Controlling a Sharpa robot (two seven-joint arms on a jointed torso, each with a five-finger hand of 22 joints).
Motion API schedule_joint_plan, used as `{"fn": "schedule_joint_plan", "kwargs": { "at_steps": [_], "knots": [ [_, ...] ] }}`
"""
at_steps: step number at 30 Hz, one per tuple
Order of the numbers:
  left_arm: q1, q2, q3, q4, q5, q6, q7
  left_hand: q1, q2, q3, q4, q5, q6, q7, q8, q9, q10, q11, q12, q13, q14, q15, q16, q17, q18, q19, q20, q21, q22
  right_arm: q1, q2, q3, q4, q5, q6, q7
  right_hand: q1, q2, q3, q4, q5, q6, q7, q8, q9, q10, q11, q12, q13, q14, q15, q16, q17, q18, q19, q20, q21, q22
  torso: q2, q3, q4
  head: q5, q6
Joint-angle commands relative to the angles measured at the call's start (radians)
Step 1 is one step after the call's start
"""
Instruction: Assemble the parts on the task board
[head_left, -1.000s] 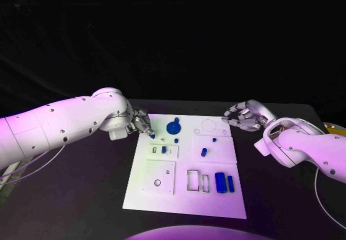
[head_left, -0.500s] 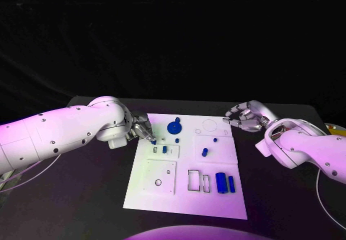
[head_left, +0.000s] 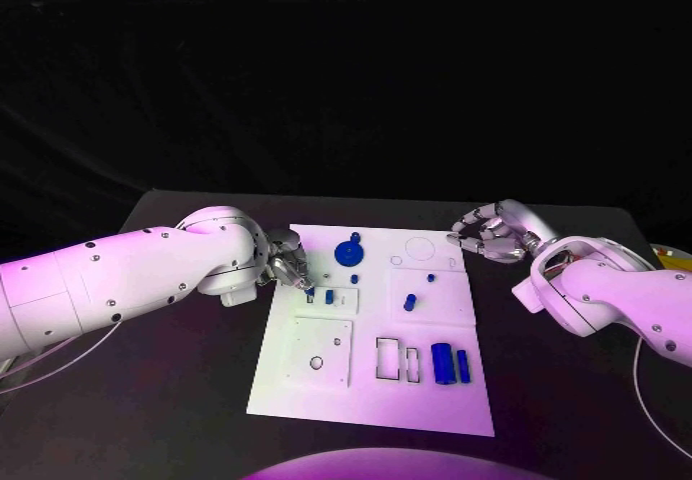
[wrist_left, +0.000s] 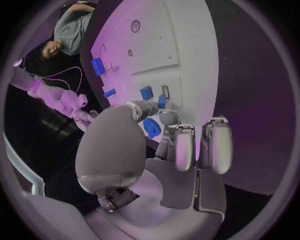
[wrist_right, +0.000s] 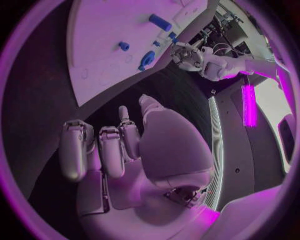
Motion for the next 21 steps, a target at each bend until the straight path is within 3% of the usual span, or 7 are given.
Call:
{"fn": "schedule_joint_plan", "kwargs": {
  "at_steps": [1, 21],
  "knots": [
    [-0.004, 0.002, 0.001, 0.005, -0.036, -0.003, 0.018, 0.008, -0.006, 0.173, -0.168, 0.002, 0.023, -0.017, 0.003, 0.118, 0.008, 0.002, 0.007, 0.005, 0.087, -0.007, 0.005, 0.201, -0.006, 0.004, 0.000, 0.006, 0.082, -0.001, -0.001, 0.000, 0.001, -0.004, 0.000, 0.010, -0.006, 0.000, 0.002, 0.002, 0.004, -0.005, -0.005, 0.004, 0.001, -0.005, -0.001, -0.005, 0.059, 0.072, -0.005, -0.006, 0.123, 0.011, -0.004, -0.003, -0.004, 0.144, -0.001, 0.0008, 0.0001, -0.001, -0.002],
    [-0.013, 0.006, 0.000, 0.005, -0.048, 0.056, 0.002, 0.005, -0.010, 0.180, -0.172, 0.006, 0.028, -0.018, 0.003, 0.119, 0.015, 0.001, 0.013, 0.015, 0.087, -0.008, 0.005, 0.201, -0.007, 0.006, -0.001, 0.008, 0.086, -0.003, 0.001, 0.000, 0.000, -0.003, -0.001, 0.011, -0.008, 0.001, 0.002, 0.002, 0.004, -0.005, -0.005, 0.005, 0.001, -0.005, -0.001, -0.005, 0.060, 0.073, -0.005, -0.005, 0.126, 0.011, -0.004, -0.003, -0.004, 0.144, -0.001, 0.0012, -0.0001, 0.004, 0.001]
  ]
}}
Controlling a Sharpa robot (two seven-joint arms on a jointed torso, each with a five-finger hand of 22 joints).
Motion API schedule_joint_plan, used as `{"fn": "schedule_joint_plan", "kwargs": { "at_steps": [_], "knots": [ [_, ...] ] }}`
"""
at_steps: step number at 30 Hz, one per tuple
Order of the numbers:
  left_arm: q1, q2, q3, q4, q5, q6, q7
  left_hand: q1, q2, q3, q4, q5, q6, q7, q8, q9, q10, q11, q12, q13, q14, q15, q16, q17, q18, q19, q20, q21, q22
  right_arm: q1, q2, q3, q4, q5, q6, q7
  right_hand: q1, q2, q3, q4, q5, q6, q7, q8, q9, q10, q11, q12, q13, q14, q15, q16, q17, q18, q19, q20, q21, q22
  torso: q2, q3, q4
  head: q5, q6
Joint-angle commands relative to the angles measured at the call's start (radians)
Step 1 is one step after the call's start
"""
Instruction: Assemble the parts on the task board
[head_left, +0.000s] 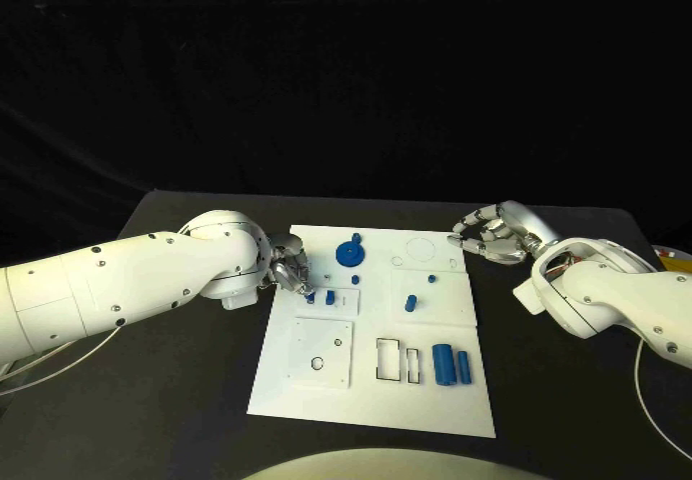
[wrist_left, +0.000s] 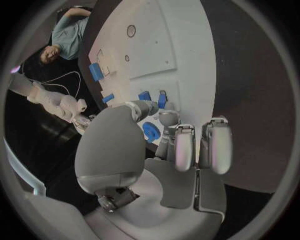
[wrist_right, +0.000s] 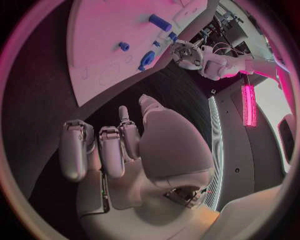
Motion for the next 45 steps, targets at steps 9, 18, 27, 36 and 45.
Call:
{"fn": "schedule_joint_plan", "kwargs": {
  "at_steps": [9, 18, 27, 36, 45],
  "knots": [
    [-0.001, 0.004, 0.000, 0.003, -0.010, 0.053, -0.005, 0.009, 0.002, 0.172, -0.165, 0.006, 0.019, -0.016, 0.007, 0.118, 0.007, 0.001, 0.005, 0.001, 0.087, -0.008, 0.005, 0.201, -0.007, 0.006, -0.001, 0.004, 0.086, -0.002, 0.000, 0.000, 0.000, -0.004, 0.000, 0.009, -0.008, 0.002, 0.003, 0.002, 0.005, -0.005, -0.005, 0.005, 0.001, -0.006, -0.001, -0.005, 0.059, 0.072, -0.005, -0.006, 0.124, 0.011, -0.005, -0.003, -0.005, 0.144, 0.000, -0.0003, 0.0003, 0.000, -0.003],
    [-0.001, 0.006, 0.000, 0.001, -0.009, 0.062, -0.009, 0.006, 0.000, 0.176, -0.166, 0.008, 0.021, -0.016, 0.007, 0.119, 0.009, 0.000, 0.006, 0.003, 0.087, -0.008, 0.005, 0.201, -0.007, 0.007, -0.002, 0.005, 0.088, -0.002, -0.001, 0.000, 0.000, -0.004, 0.001, 0.009, -0.008, 0.002, 0.003, 0.002, 0.005, -0.005, -0.005, 0.005, 0.001, -0.006, -0.001, -0.005, 0.059, 0.072, -0.005, -0.006, 0.124, 0.011, -0.005, -0.003, -0.005, 0.144, 0.001, -0.0002, -0.0001, 0.001, -0.005],
    [-0.002, 0.008, 0.000, -0.004, -0.006, 0.065, -0.022, 0.005, -0.001, 0.177, -0.167, 0.009, 0.022, -0.016, 0.006, 0.119, 0.010, 0.000, 0.007, 0.006, 0.087, -0.008, 0.005, 0.201, -0.008, 0.008, -0.002, 0.006, 0.088, -0.002, -0.001, 0.000, 0.000, -0.004, 0.000, 0.009, -0.008, 0.002, 0.003, 0.002, 0.005, -0.005, -0.005, 0.005, 0.001, -0.006, -0.001, -0.005, 0.059, 0.072, -0.005, -0.006, 0.124, 0.011, -0.005, -0.003, -0.005, 0.144, 0.001, -0.0002, 0.0003, 0.001, -0.006],
    [-0.003, 0.017, -0.001, -0.014, 0.016, 0.057, -0.024, -0.023, 0.002, 0.188, -0.159, 0.010, 0.030, -0.020, 0.009, 0.126, 0.016, -0.002, 0.007, 0.006, 0.087, -0.010, 0.005, 0.201, -0.008, 0.008, -0.003, 0.006, 0.089, -0.002, -0.002, 0.000, 0.001, -0.003, -0.002, 0.010, -0.008, 0.003, 0.003, 0.001, 0.005, -0.005, -0.005, 0.006, 0.001, -0.006, -0.001, -0.006, 0.059, 0.073, -0.006, -0.006, 0.124, 0.011, -0.005, -0.003, -0.006, 0.143, 0.001, -0.0008, -0.0006, 0.001, -0.010],
    [-0.004, 0.024, -0.001, -0.022, 0.030, 0.056, -0.022, -0.042, 0.003, 0.189, -0.154, 0.005, 0.035, -0.025, 0.015, 0.135, 0.025, -0.006, 0.013, 0.015, 0.087, -0.013, 0.005, 0.201, -0.009, 0.011, -0.005, 0.009, 0.094, -0.002, -0.002, 0.000, 0.001, -0.002, -0.002, 0.010, -0.008, 0.003, 0.003, 0.001, 0.005, -0.005, -0.005, 0.006, 0.001, -0.006, -0.001, -0.006, 0.059, 0.073, -0.006, -0.006, 0.124, 0.011, -0.005, -0.003, -0.006, 0.143, 0.000, 0.0003, 0.0003, 0.001, -0.013]
  ]
}}
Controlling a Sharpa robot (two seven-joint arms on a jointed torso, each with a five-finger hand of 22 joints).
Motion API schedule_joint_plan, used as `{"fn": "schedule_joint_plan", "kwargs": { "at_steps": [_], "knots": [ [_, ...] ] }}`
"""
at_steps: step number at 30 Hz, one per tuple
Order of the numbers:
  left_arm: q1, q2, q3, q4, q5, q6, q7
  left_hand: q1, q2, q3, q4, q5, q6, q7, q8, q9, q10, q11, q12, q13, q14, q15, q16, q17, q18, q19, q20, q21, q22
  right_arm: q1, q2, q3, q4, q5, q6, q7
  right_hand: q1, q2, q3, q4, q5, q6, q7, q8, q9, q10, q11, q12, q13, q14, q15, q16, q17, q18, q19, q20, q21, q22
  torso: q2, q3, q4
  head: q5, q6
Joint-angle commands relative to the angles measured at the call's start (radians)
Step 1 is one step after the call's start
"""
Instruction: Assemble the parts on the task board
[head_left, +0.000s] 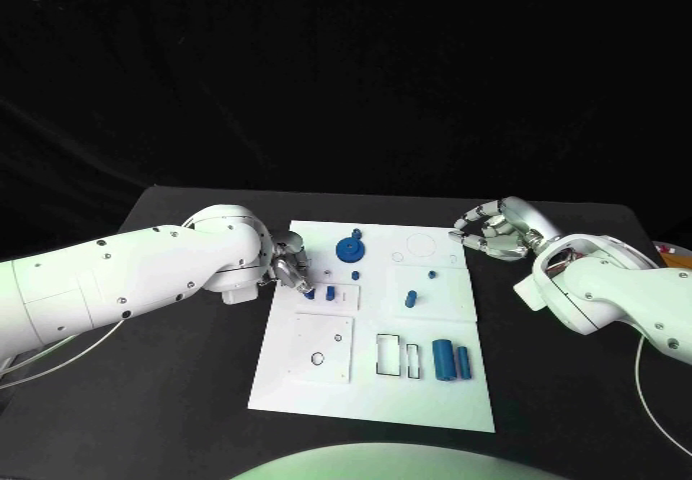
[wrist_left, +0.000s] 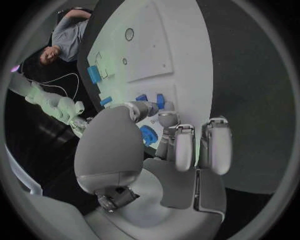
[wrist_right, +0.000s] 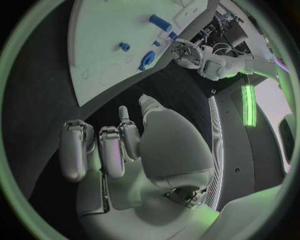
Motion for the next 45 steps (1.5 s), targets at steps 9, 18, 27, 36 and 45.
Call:
{"fn": "schedule_joint_plan", "kwargs": {
  "at_steps": [9, 18, 27, 36, 45],
  "knots": [
    [-0.004, 0.011, -0.002, -0.001, 0.026, 0.015, 0.008, -0.026, 0.002, 0.143, -0.137, -0.001, 0.036, -0.025, 0.013, 0.144, 0.019, -0.008, 0.013, 0.014, 0.087, -0.009, 0.005, 0.201, -0.011, 0.011, -0.002, 0.009, 0.102, -0.001, -0.002, 0.000, 0.001, -0.003, 0.000, 0.009, -0.008, 0.003, 0.003, 0.001, 0.005, -0.005, -0.005, 0.006, 0.001, -0.006, -0.001, -0.006, 0.059, 0.072, -0.006, -0.006, 0.123, 0.011, -0.005, -0.003, -0.006, 0.143, -0.001, 0.0002, -0.0009, -0.002, -0.004],
    [-0.004, 0.013, -0.002, -0.003, 0.035, 0.010, 0.013, -0.034, 0.000, 0.140, -0.135, -0.004, 0.038, -0.028, 0.016, 0.149, 0.023, -0.010, 0.014, 0.016, 0.087, -0.011, 0.005, 0.202, -0.012, 0.012, -0.003, 0.010, 0.104, -0.001, -0.002, 0.000, 0.002, -0.003, 0.000, 0.009, -0.008, 0.003, 0.003, 0.001, 0.005, -0.005, -0.005, 0.006, 0.001, -0.006, -0.001, -0.006, 0.059, 0.072, -0.006, -0.006, 0.123, 0.011, -0.005, -0.003, -0.006, 0.143, 0.000, 0.0008, -0.0003, -0.003, -0.004],
    [-0.004, 0.014, -0.002, -0.006, 0.042, 0.010, 0.013, -0.055, -0.002, 0.118, -0.125, -0.011, 0.035, -0.033, 0.018, 0.159, 0.029, -0.014, 0.014, 0.017, 0.087, -0.014, 0.005, 0.201, -0.012, 0.012, -0.006, 0.009, 0.104, -0.001, -0.003, 0.000, 0.002, -0.003, -0.001, 0.009, -0.008, 0.003, 0.003, 0.001, 0.005, -0.005, -0.005, 0.006, 0.001, -0.006, -0.001, -0.006, 0.059, 0.072, -0.006, -0.006, 0.123, 0.011, -0.005, -0.003, -0.006, 0.143, 0.000, 0.0004, 0.0004, -0.004, -0.004],
    [-0.004, 0.014, -0.002, -0.013, 0.046, 0.020, 0.004, -0.069, -0.002, 0.098, -0.115, -0.013, 0.035, -0.038, 0.018, 0.164, 0.030, -0.017, 0.013, 0.016, 0.088, -0.016, 0.005, 0.202, -0.012, 0.011, -0.008, 0.009, 0.103, -0.001, -0.003, 0.000, 0.003, -0.002, -0.001, 0.009, -0.008, 0.003, 0.003, 0.001, 0.005, -0.005, -0.005, 0.006, 0.001, -0.006, -0.001, -0.006, 0.059, 0.072, -0.006, -0.006, 0.123, 0.011, -0.005, -0.003, -0.006, 0.143, -0.001, 0.0001, 0.0004, -0.003, -0.007],
    [-0.004, 0.013, -0.002, -0.018, 0.043, 0.027, 0.001, -0.053, -0.001, 0.096, -0.130, -0.008, 0.033, -0.040, 0.016, 0.168, 0.029, -0.021, 0.011, 0.017, 0.087, -0.019, 0.005, 0.201, -0.012, 0.013, -0.011, 0.009, 0.105, -0.001, -0.004, 0.000, 0.003, -0.002, -0.002, 0.009, -0.008, 0.003, 0.003, 0.001, 0.005, -0.005, -0.005, 0.006, 0.001, -0.006, -0.001, -0.006, 0.059, 0.072, -0.006, -0.006, 0.123, 0.011, -0.005, -0.003, -0.006, 0.143, 0.000, -0.0001, 0.0000, -0.002, -0.008]
  ]
}}
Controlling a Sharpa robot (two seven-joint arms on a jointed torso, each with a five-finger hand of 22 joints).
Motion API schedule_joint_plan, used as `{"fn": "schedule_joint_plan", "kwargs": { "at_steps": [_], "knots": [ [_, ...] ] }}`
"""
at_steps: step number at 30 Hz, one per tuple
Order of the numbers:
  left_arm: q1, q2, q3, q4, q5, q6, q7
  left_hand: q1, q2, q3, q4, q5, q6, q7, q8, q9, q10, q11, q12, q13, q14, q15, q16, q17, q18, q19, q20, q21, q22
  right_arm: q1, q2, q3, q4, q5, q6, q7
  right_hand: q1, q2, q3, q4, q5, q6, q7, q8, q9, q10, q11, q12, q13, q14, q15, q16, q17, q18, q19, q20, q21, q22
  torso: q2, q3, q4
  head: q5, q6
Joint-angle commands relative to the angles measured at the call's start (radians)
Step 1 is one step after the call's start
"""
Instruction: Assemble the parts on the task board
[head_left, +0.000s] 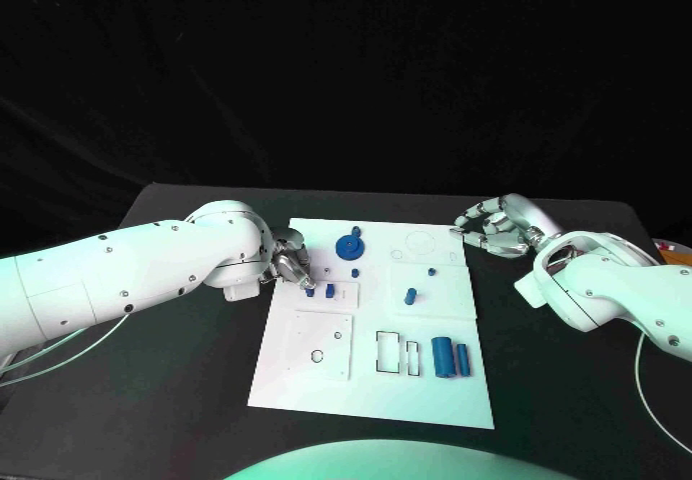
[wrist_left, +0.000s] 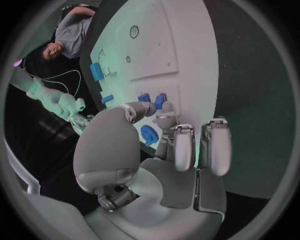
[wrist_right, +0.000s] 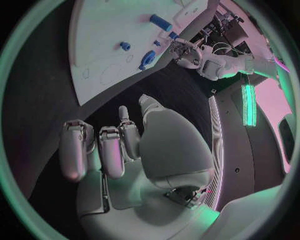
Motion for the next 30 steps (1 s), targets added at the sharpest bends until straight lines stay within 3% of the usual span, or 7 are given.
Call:
{"fn": "schedule_joint_plan", "kwargs": {
  "at_steps": [1, 30],
  "knots": [
    [-0.005, 0.002, -0.003, 0.000, 0.004, 0.025, -0.002, 0.020, 0.012, 0.081, -0.090, 0.001, 0.017, -0.024, 0.005, 0.004, 0.003, -0.005, -0.001, 0.002, 0.086, -0.007, 0.005, 0.202, -0.012, 0.006, -0.004, 0.006, 0.106, -0.001, 0.000, 0.000, 0.002, -0.004, 0.000, 0.008, -0.008, 0.003, 0.003, 0.001, 0.005, -0.005, -0.005, 0.006, 0.002, -0.006, -0.001, -0.006, 0.059, 0.073, -0.006, -0.006, 0.124, 0.011, -0.005, -0.003, -0.006, 0.144, 0.000, -0.0001, -0.0003, 0.000, 0.000],
    [-0.005, 0.002, -0.004, 0.011, -0.093, 0.011, 0.007, 0.052, 0.001, 0.093, -0.128, 0.015, 0.040, -0.023, 0.005, 0.012, 0.022, -0.007, 0.015, 0.030, 0.087, -0.009, 0.006, 0.203, -0.018, 0.021, -0.007, 0.019, 0.127, -0.001, -0.001, 0.000, 0.003, -0.004, -0.002, 0.011, -0.013, 0.007, 0.004, 0.002, 0.005, -0.007, -0.005, 0.008, 0.002, -0.007, -0.001, -0.007, 0.058, 0.072, -0.006, -0.006, 0.123, 0.011, -0.005, -0.004, -0.008, 0.143, 0.000, -0.0002, 0.0004, 0.000, -0.003]
  ]
}}
